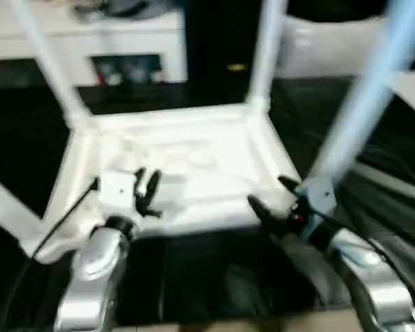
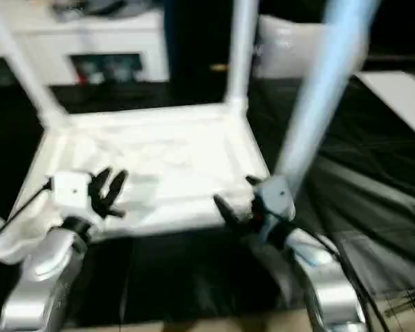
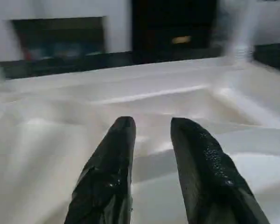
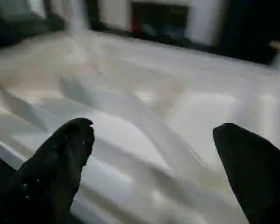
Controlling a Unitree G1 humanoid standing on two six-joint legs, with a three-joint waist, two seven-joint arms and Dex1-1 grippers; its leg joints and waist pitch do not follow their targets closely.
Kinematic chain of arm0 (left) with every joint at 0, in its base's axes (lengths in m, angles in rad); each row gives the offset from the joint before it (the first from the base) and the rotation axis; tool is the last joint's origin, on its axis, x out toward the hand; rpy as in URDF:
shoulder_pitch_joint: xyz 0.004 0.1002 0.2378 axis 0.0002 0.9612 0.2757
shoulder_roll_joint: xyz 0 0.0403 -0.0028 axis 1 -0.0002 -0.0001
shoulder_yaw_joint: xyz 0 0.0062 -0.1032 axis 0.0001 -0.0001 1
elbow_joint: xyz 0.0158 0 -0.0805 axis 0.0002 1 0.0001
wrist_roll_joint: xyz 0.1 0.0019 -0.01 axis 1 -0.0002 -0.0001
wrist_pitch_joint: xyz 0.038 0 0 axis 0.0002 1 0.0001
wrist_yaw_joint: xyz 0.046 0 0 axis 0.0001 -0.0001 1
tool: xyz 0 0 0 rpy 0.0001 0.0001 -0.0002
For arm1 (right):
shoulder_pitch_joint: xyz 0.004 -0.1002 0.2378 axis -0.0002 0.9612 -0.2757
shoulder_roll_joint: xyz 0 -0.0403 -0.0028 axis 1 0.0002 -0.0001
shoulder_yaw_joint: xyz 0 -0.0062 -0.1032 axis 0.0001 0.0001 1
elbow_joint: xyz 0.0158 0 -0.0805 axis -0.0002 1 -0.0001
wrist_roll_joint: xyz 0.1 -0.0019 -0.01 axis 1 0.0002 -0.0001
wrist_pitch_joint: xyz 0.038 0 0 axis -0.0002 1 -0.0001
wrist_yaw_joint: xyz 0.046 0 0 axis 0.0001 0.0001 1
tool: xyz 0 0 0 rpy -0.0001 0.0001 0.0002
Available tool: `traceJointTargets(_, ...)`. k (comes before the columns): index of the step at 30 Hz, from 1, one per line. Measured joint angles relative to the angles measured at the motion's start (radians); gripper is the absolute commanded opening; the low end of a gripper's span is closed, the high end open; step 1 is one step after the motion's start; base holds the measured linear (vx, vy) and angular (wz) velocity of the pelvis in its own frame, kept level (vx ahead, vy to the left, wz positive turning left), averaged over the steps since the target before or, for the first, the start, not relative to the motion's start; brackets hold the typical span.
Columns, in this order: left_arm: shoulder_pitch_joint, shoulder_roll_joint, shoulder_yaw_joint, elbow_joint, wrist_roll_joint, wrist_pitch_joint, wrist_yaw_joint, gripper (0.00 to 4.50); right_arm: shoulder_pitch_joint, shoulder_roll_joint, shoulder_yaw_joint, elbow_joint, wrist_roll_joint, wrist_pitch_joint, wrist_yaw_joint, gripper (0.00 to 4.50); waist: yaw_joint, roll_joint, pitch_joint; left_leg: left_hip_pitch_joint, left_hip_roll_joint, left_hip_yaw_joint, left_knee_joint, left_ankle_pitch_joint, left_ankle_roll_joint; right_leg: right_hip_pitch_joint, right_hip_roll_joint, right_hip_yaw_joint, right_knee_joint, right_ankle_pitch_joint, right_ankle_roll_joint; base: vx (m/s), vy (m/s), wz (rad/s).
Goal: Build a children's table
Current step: Rotate leg to tighten
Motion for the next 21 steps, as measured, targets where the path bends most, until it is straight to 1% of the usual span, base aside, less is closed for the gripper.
traceJointTargets(1, -0.001, -0.001, 0.0, -0.008, -0.001, 0.0, 0.002, 1.45, 0.004, -0.001, 0.002, -0.009, 0.008, 0.0, 0.011, 4.5, -0.002, -0.01, -0.004, 0.011, -0.012, 0.006, -0.002, -0.006, -0.012, -0.041, 0.003, 0.019, 0.01, 0.001, 0.001, 0.004, -0.132, 0.11)
traceJointTargets(2, -0.003, -0.003, -0.003, -0.015, -0.002, -0.001, 0.004, 1.45, 0.011, -0.004, 0.002, -0.015, 0.018, 0.001, 0.021, 4.5, 0.0, -0.03, -0.005, 0.025, -0.03, 0.019, -0.003, -0.014, -0.025, -0.07, -0.003, 0.047, -0.014, 0.014, -0.006, 0.068, -0.212, 0.09)
traceJointTargets(3, -0.004, -0.013, -0.008, -0.019, -0.009, -0.004, 0.004, 1.45, 0.021, -0.016, 0.002, -0.013, 0.02, 0.002, 0.029, 4.5, 0.01, -0.063, 0.0, 0.04, -0.051, 0.035, 0.005, -0.028, -0.045, -0.072, -0.013, 0.081, -0.031, 0.047, -0.055, 0.069, -0.128, 0.04)
traceJointTargets(4, -0.003, -0.035, -0.024, -0.015, -0.014, -0.003, 0.003, 1.45, 0.039, -0.031, 0.001, -0.011, 0.021, 0.003, 0.038, 4.5, 0.025, -0.055, 0.0, 0.027, -0.049, 0.044, 0.063, -0.04, 0.03, -0.054, 0.0, 0.087, -0.038, 0.038, -0.056, 0.149, -0.102, 0.0)
traceJointTargets(5, -0.002, -0.042, -0.046, -0.015, -0.021, -0.005, -0.002, 1.45, 0.047, -0.04, 0.001, -0.003, 0.019, 0.004, 0.041, 4.5, 0.042, -0.056, 0.001, 0.004, -0.054, 0.046, 0.117, -0.03, 0.055, -0.039, 0.003, 0.09, -0.047, 0.039, -0.06, 0.085, -0.023, 0.02)
traceJointTargets(6, -0.002, -0.042, -0.054, -0.016, -0.023, -0.007, -0.006, 1.45, 0.048, -0.043, 0.0, -0.002, 0.019, 0.004, 0.042, 4.5, 0.054, -0.056, 0.001, -0.017, -0.058, 0.048, 0.133, -0.014, 0.043, -0.026, 0.007, 0.088, -0.058, 0.045, -0.065, 0.134, -0.069, -0.07)
traceJointTargets(7, -0.004, -0.037, -0.05, -0.021, -0.023, -0.01, -0.007, 1.45, 0.045, -0.044, -0.004, -0.004, 0.019, 0.003, 0.042, 4.5, 0.063, -0.053, 0.0, -0.04, -0.057, 0.054, 0.097, 0.022, -0.002, -0.012, 0.017, 0.077, -0.07, 0.048, -0.07, 0.075, -0.072, -0.12)
traceJointTargets(8, -0.003, -0.03, -0.049, -0.026, -0.024, -0.011, -0.01, 1.45, 0.043, -0.044, -0.008, -0.006, 0.019, 0.002, 0.042, 4.5, 0.075, -0.046, -0.002, -0.055, -0.05, 0.055, 0.051, 0.063, -0.03, -0.009, 0.033, 0.07, -0.073, 0.049, -0.071, 0.075, -0.072, -0.12)
traceJointTargets(9, -0.003, -0.022, -0.048, -0.032, -0.031, -0.014, -0.018, 1.45, 0.036, -0.044, -0.011, -0.006, 0.019, 0.001, 0.041, 4.5, 0.088, -0.017, -0.005, -0.073, -0.03, 0.048, 0.015, 0.102, -0.063, -0.008, 0.053, 0.043, -0.072, 0.049, -0.076, 0.061, -0.01, -0.13)
traceJointTargets(10, 0.003, -0.015, -0.044, -0.032, -0.037, -0.015, -0.023, 1.45, 0.036, -0.036, -0.008, -0.005, 0.02, 0.002, 0.041, 4.5, 0.091, -0.018, -0.004, -0.082, -0.019, 0.046, 0.02, 0.096, -0.062, -0.008, 0.055, 0.033, -0.079, 0.053, -0.076, 0.0, 0.0, 0.0)
traceJointTargets(11, 0.01, -0.013, -0.041, -0.032, -0.043, -0.014, -0.029, 1.45, 0.037, -0.034, -0.005, -0.007, 0.022, 0.002, 0.043, 4.5, 0.094, -0.018, -0.003, -0.086, -0.013, 0.043, 0.021, 0.095, -0.059, -0.01, 0.054, 0.025, -0.09, 0.06, -0.071, 0.0, 0.0, 0.0)
traceJointTargets(12, 0.02, -0.011, -0.039, -0.031, -0.05, -0.014, -0.036, 1.45, 0.035, -0.034, -0.004, -0.007, 0.023, 0.002, 0.044, 4.5, 0.093, -0.018, -0.002, -0.091, -0.007, 0.048, 0.025, 0.092, -0.048, -0.015, 0.051, 0.025, -0.093, 0.064, -0.064, 0.0, 0.0, 0.0)
traceJointTargets(13, 0.028, -0.009, -0.036, -0.031, -0.052, -0.013, -0.039, 1.45, 0.034, -0.034, -0.002, -0.008, 0.025, 0.002, 0.046, 4.5, 0.091, -0.017, -0.001, -0.092, -0.01, 0.049, 0.032, 0.09, -0.043, -0.014, 0.046, 0.027, -0.091, 0.064, -0.065, -0.001, 0.066, 0.04)
traceJointTargets(14, 0.032, -0.008, -0.033, -0.031, -0.06, -0.013, -0.046, 1.81, 0.035, -0.035, -0.001, -0.01, 0.027, 0.002, 0.047, 4.5, 0.091, -0.016, 0.0, -0.092, -0.011, 0.052, 0.033, 0.09, -0.041, -0.01, 0.045, 0.028, -0.093, 0.064, -0.067, -0.041, 0.098, 0.05)
traceJointTargets(15, 0.033, -0.003, -0.033, -0.032, -0.068, -0.013, -0.058, 1.81, 0.038, -0.037, 0.0, -0.011, 0.027, 0.002, 0.048, 4.5, 0.091, -0.013, 0.002, -0.092, -0.011, 0.057, 0.032, 0.093, -0.037, -0.007, 0.043, 0.028, -0.099, 0.065, -0.076, -0.068, 0.079, 0.02)
traceJointTargets(17, 0.034, 0.005, -0.039, -0.033, -0.081, -0.013, -0.076, 1.81, 0.049, -0.038, 0.001, -0.011, 0.027, 0.002, 0.044, 4.5, 0.094, -0.015, 0.013, -0.079, -0.007, 0.08, 0.021, 0.091, -0.043, 0.003, 0.032, 0.027, -0.105, 0.069, -0.077, -0.094, 0.049, 0.08)
traceJointTargets(18, 0.034, 0.016, -0.05, -0.035, -0.085, -0.013, -0.09, 2.01, 0.052, -0.037, 0.001, -0.011, 0.027, 0.002, 0.039, 4.5, 0.094, -0.016, 0.022, -0.068, -0.003, 0.093, 0.017, 0.091, -0.043, 0.005, 0.028, 0.027, -0.108, 0.068, -0.073, -0.101, 0.041, 0.1)
traceJointTargets(19, 0.034, 0.022, -0.053, -0.035, -0.085, -0.012, -0.095, 2.16, 0.051, -0.035, 0.001, -0.012, 0.027, 0.002, 0.038, 4.5, 0.092, -0.016, 0.027, -0.064, -0.001, 0.101, 0.016, 0.091, -0.043, 0.005, 0.025, 0.028, -0.109, 0.067, -0.071, -0.095, 0.045, -0.04)
traceJointTargets(21, 0.035, 0.036, -0.047, -0.035, -0.079, -0.004, -0.09, 2.23, 0.052, -0.025, 0.001, -0.011, 0.027, 0.002, 0.027, 4.5, 0.085, -0.013, 0.029, -0.065, 0.002, 0.104, 0.016, 0.091, -0.043, 0.006, 0.022, 0.025, -0.114, 0.066, -0.07, -0.035, 0.028, -0.07)
